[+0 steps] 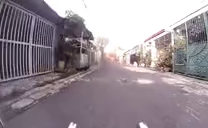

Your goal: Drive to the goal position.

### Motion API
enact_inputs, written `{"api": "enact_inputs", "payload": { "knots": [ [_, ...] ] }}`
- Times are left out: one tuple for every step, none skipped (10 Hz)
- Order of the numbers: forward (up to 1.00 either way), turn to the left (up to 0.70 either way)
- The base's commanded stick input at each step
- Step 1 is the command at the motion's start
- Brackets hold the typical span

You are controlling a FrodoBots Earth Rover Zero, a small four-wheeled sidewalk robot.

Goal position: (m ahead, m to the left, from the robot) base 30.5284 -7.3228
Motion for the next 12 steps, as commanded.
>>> {"api": "enact_inputs", "payload": {
  "knots": [
    [0.7, 0.0],
    [0.7, 0.0],
    [0.7, 0.0],
    [0.7, 0.14],
    [0.7, 0.3],
    [0.7, 0.12],
    [0.7, 0.1],
    [0.7, 0.07],
    [0.7, 0.05],
    [0.7, 0.03],
    [0.7, 0.0],
    [0.7, 0.0]
  ]
}}
